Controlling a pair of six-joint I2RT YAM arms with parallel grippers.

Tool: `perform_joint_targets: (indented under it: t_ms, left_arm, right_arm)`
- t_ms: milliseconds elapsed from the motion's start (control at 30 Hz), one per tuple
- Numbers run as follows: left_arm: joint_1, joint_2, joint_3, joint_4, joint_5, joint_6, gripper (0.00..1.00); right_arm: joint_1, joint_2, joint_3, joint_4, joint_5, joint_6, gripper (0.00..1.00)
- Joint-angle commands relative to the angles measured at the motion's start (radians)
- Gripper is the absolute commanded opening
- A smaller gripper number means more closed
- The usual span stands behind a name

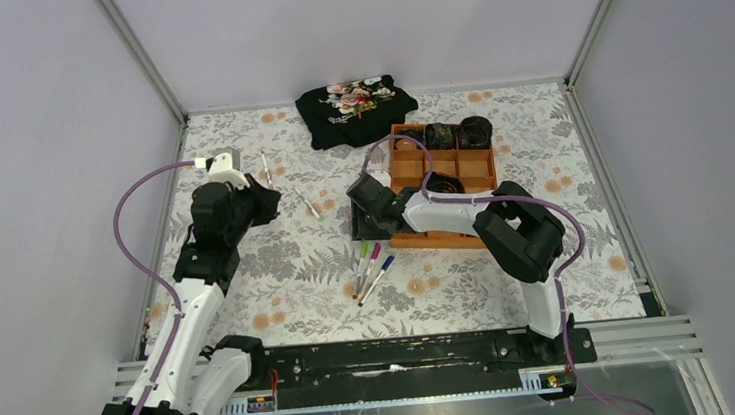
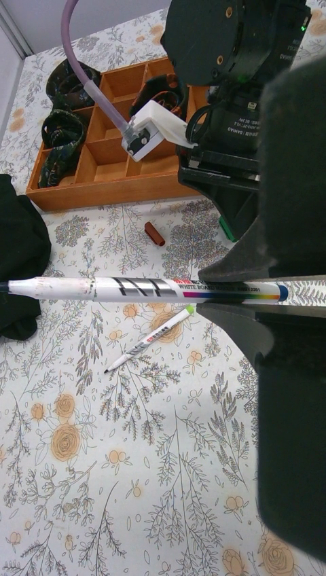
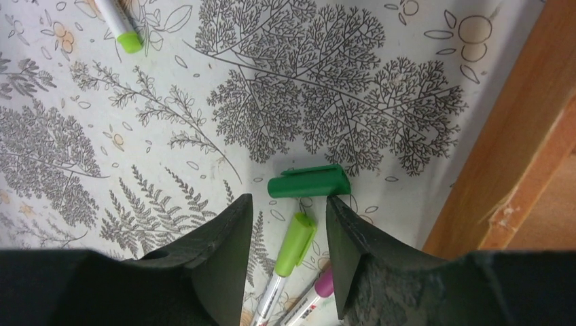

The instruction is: Insert the pens into the pen caps

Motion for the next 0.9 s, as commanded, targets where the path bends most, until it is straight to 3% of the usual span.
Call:
perform_joint_targets:
  t_ms: [0,233,533,867]
  left_arm:
    - [0.005,-0.013,-0.007,0.033,-0.02,0.001,0.0]
    - [0.005,-0.014,-0.007,0.033,-0.025,0.001,0.0]
    - [0.005,-0.013,-0.008,0.033,-0.027,0.001,0.0]
    - [0.005,-0.014,-0.008,0.033,-0.026,0.001,0.0]
  right_arm:
    - [0.005,0.026,0.06,-0.007,0.047,0.005,0.5]
    - [0.006,0.095,0.145,-0.08,0.098,-0.051,0.48]
    - [0.015,0.185,0.28,-0.263,0.201,-0.174,0.38]
    - [0.024,0.241,0.33,-0.328,0.158,-0.205,0.33]
